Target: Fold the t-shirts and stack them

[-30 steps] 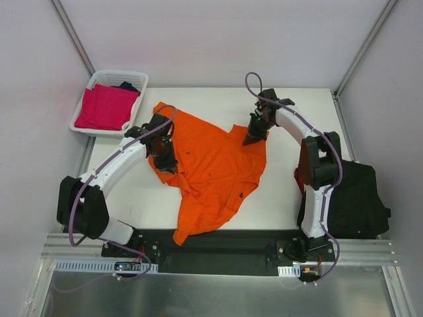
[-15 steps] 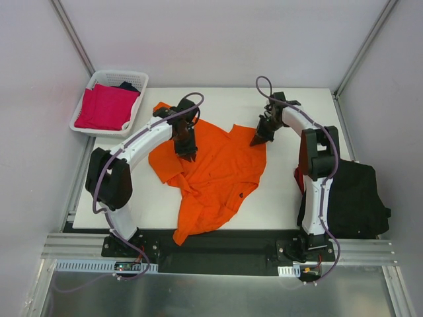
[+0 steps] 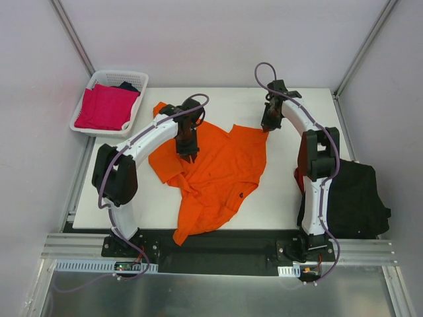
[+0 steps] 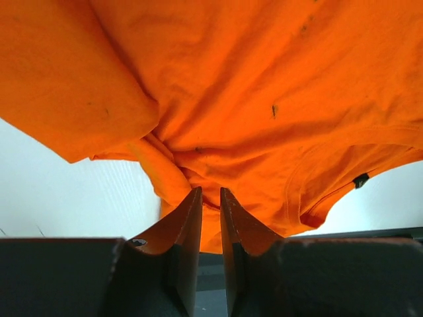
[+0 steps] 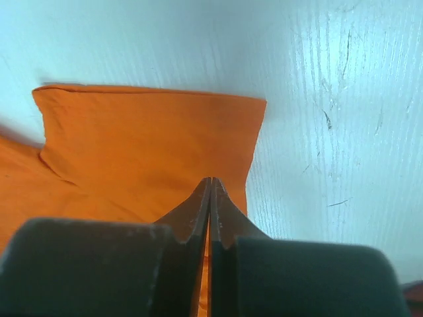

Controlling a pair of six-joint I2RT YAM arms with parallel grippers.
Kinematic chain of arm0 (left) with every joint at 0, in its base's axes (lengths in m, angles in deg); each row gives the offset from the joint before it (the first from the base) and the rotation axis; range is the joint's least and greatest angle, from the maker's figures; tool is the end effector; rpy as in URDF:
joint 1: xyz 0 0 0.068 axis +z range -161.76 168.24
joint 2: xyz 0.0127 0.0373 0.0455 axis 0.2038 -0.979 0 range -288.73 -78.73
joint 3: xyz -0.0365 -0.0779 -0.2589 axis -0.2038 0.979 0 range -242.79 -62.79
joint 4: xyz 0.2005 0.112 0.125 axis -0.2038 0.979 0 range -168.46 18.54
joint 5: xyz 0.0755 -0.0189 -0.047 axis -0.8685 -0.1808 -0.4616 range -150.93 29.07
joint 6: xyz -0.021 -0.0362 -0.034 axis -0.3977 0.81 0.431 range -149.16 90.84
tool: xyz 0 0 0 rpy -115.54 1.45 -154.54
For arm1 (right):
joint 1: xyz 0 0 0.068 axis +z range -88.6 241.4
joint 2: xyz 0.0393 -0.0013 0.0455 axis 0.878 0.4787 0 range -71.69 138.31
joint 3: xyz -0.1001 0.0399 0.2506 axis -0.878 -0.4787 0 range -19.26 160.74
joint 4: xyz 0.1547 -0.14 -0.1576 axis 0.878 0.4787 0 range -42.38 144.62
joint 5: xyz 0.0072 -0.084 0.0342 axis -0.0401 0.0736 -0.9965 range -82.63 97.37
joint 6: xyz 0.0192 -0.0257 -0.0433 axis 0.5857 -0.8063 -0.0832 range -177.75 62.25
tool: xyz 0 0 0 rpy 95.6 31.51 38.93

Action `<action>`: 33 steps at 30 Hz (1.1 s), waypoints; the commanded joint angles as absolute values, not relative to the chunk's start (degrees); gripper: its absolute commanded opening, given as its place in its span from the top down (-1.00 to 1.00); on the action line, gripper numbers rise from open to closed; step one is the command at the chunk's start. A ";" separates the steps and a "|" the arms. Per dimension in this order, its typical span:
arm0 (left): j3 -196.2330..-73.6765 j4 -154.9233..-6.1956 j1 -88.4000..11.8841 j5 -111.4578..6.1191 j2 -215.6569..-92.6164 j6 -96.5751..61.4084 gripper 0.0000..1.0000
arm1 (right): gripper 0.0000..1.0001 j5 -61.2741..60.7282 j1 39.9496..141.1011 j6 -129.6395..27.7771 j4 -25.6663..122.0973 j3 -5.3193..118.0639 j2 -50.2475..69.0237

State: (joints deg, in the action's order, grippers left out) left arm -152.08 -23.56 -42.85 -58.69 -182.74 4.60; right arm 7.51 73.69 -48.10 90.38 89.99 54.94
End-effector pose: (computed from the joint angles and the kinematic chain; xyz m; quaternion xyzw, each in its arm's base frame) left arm 0.3198 -0.1946 0.2627 -0.0195 0.9838 -0.1111 0.1391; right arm 0.4728 0.1029 0.2144 -0.0219 0.9660 0.0479 0.2531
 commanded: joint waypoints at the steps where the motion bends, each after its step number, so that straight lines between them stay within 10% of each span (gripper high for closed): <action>1: -157.96 -21.94 -42.96 -60.67 -186.47 3.63 0.66 | 0.98 13.62 74.85 -49.13 93.50 91.57 52.84; 33: -157.18 -24.05 -39.44 -56.10 -192.11 2.30 0.67 | 0.98 -4.41 79.94 -40.96 90.08 80.42 52.41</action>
State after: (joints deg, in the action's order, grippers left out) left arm -157.74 -24.76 -39.18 -56.46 -193.05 2.93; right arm -2.09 79.35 -43.05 91.76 82.71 55.04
